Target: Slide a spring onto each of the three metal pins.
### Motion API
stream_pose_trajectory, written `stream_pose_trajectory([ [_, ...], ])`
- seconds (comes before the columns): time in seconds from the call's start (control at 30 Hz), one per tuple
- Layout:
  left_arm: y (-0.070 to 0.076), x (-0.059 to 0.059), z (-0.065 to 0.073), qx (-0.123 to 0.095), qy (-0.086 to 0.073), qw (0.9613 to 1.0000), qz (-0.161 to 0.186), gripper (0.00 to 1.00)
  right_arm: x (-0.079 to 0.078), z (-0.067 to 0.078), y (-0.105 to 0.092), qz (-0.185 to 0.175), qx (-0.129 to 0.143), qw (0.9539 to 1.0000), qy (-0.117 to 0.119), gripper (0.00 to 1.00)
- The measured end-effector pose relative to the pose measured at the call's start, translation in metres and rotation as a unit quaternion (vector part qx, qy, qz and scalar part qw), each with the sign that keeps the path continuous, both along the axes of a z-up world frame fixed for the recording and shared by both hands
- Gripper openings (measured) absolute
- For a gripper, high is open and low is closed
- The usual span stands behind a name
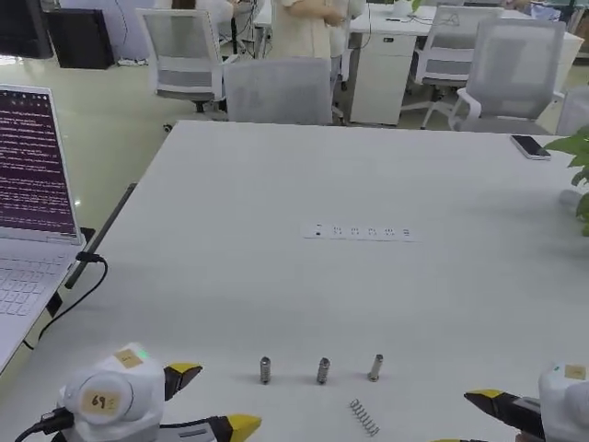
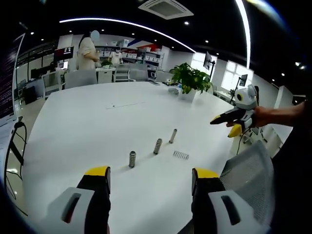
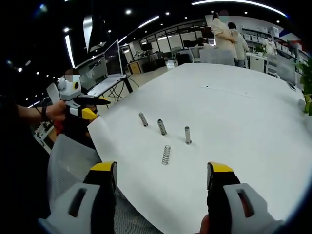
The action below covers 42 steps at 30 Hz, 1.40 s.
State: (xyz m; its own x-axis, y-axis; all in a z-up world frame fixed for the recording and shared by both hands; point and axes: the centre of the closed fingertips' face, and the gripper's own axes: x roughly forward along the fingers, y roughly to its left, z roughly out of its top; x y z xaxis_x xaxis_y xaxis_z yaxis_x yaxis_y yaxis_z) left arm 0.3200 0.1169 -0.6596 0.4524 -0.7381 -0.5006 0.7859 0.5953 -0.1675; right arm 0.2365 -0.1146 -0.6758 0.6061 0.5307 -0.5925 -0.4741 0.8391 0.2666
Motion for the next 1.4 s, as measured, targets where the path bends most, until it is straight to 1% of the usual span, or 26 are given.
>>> stream_pose_trajectory([
  [0.13, -0.009, -0.003, -0.002, 0.003, 0.001, 0.9999, -0.016, 0.64, -0.004, -0.002, 0.0, 0.003, -0.004, 1.0, 0.002, 0.76],
  [0.27, -0.022, -0.01, -0.006, 0.019, -0.004, 0.9984, -0.054, 0.64, -0.007, -0.004, 0.0, -0.002, 0.001, 1.0, 0.007, 0.76],
  [0.37, -0.028, -0.013, -0.009, 0.023, -0.003, 0.9972, -0.071, 0.64, -0.008, -0.004, 0.0, -0.003, 0.001, 1.0, 0.008, 0.76],
  [0.47, -0.037, -0.015, -0.011, 0.032, -0.008, 0.995, -0.094, 0.63, -0.01, -0.005, -0.001, -0.006, 0.0, 0.9999, 0.012, 0.75],
  [0.53, -0.042, -0.016, -0.012, 0.032, -0.008, 0.9941, -0.104, 0.63, -0.011, -0.006, -0.001, -0.007, -0.001, 0.9999, 0.013, 0.75],
  [0.63, -0.052, -0.018, -0.015, 0.04, -0.011, 0.991, -0.127, 0.63, -0.013, -0.007, -0.001, -0.007, 0.001, 0.9998, 0.016, 0.75],
  [0.73, -0.061, -0.021, -0.017, 0.042, -0.011, 0.9883, -0.146, 0.62, -0.015, -0.006, -0.001, -0.009, 0.001, 0.9998, 0.017, 0.74],
  [0.83, -0.072, -0.025, -0.02, 0.048, -0.012, 0.9841, -0.171, 0.62, -0.017, -0.006, -0.002, -0.012, 0.002, 0.9998, 0.017, 0.74],
  [0.9, -0.079, -0.028, -0.022, 0.054, -0.014, 0.9805, -0.188, 0.62, -0.018, -0.005, -0.002, -0.015, 0.003, 0.9997, 0.017, 0.74],
  [0.97, -0.083, -0.029, -0.023, 0.056, -0.015, 0.9788, -0.197, 0.62, -0.019, -0.006, -0.003, -0.016, 0.003, 0.9997, 0.018, 0.73],
  [1.0, -0.088, -0.03, -0.024, 0.059, -0.017, 0.9757, -0.21, 0.62, -0.019, -0.006, -0.004, -0.017, 0.003, 0.9997, 0.018, 0.73],
  [1.03, -0.091, -0.03, -0.025, 0.061, -0.019, 0.9744, -0.216, 0.62, -0.019, -0.006, -0.004, -0.017, 0.003, 0.9997, 0.018, 0.73],
  [1.1, -0.097, -0.032, -0.026, 0.066, -0.022, 0.9701, -0.232, 0.62, -0.02, -0.005, -0.004, -0.018, 0.004, 0.9996, 0.019, 0.73],
  [1.13, -0.1, -0.033, -0.027, 0.071, -0.024, 0.9674, -0.242, 0.61, -0.02, -0.005, -0.005, -0.019, 0.004, 0.9996, 0.019, 0.73],
  [1.2, -0.103, -0.034, -0.03, 0.077, -0.027, 0.9636, -0.255, 0.61, -0.019, -0.005, -0.005, -0.02, 0.005, 0.9997, 0.017, 0.74],
  [1.23, -0.105, -0.035, -0.032, 0.08, -0.028, 0.9608, -0.264, 0.61, -0.019, -0.005, -0.004, -0.019, 0.006, 0.9997, 0.017, 0.74],
  [1.27, -0.106, -0.036, -0.034, 0.084, -0.028, 0.9589, -0.27, 0.6, -0.019, -0.004, -0.004, -0.019, 0.006, 0.9997, 0.016, 0.74],
  [1.3, -0.108, -0.038, -0.037, 0.091, -0.03, 0.9548, -0.281, 0.6, -0.018, -0.004, -0.004, -0.019, 0.006, 0.9997, 0.016, 0.74],
  [1.37, -0.111, -0.04, -0.041, 0.101, -0.035, 0.9489, -0.297, 0.6, -0.018, -0.004, -0.004, -0.02, 0.006, 0.9997, 0.016, 0.74],
  [1.4, -0.112, -0.041, -0.042, 0.104, -0.037, 0.9467, -0.303, 0.6, -0.017, -0.004, -0.004, -0.019, 0.007, 0.9997, 0.016, 0.74],
])
